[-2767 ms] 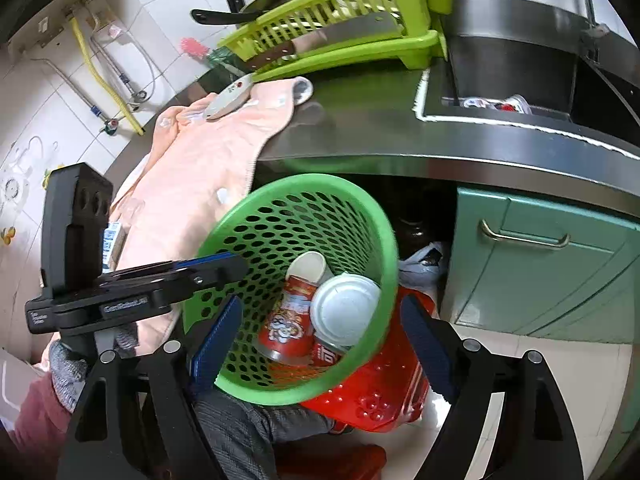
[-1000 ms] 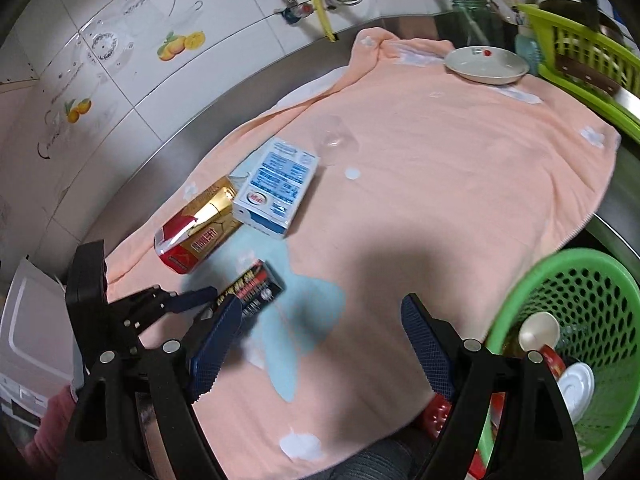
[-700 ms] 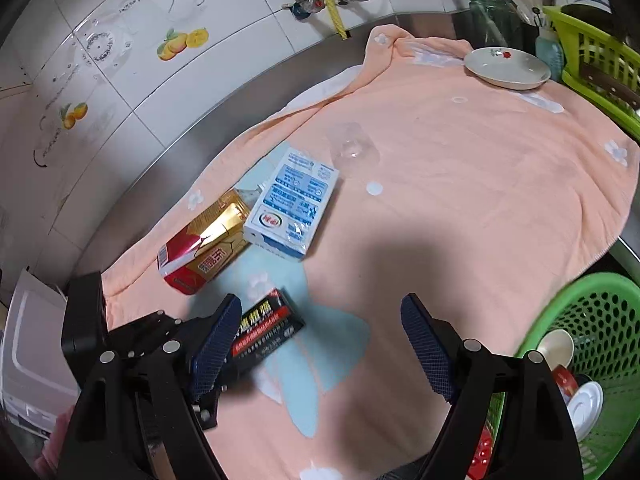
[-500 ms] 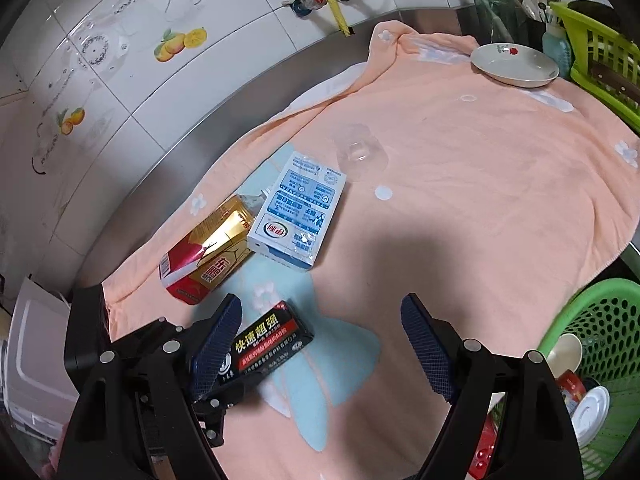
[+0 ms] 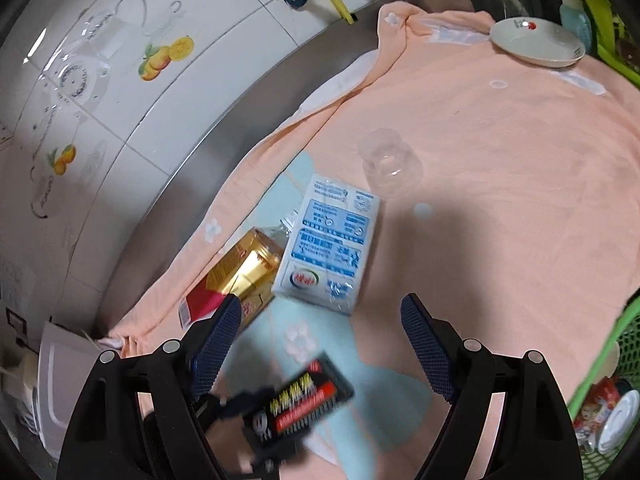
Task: Collect trash
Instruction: 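Grasp and lift the white milk carton with the right gripper while the left holds the box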
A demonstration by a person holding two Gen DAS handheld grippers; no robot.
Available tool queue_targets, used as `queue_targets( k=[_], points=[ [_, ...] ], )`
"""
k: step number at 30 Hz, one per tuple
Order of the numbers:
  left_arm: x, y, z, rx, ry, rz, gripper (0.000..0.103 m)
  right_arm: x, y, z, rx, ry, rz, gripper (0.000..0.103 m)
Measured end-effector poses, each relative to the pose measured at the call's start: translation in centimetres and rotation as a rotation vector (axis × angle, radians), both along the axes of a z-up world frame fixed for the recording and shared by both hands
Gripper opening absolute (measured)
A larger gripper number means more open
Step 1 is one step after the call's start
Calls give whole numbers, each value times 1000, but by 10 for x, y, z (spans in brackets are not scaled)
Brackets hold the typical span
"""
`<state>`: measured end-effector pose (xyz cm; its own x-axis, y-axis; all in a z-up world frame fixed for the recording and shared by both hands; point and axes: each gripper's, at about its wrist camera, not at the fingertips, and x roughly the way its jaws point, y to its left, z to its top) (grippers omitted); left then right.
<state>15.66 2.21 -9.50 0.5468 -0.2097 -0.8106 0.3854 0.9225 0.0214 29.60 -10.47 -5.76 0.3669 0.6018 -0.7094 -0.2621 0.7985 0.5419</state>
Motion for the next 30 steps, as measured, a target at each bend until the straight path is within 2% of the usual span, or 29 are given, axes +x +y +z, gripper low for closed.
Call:
queue_targets(
  k=[12,24,26,28,30],
  points=[
    [-23,39,24,-106,-34,78,47,43,28,-31,58,116,-55,79],
    [-35,54,30,-146,-47,112,47,60,47,-48,17,126,-47,79],
    [-35,53,30,-152,-46,116,47,62,48,-51,16,127,-42,76],
    [-35,53,29,-153,-43,121,47,60,48,-52,5,126,-31,67],
    [-35,53,29,-152,-44,123,47,57,47,-52,4,120,-25,66]
  ],
)
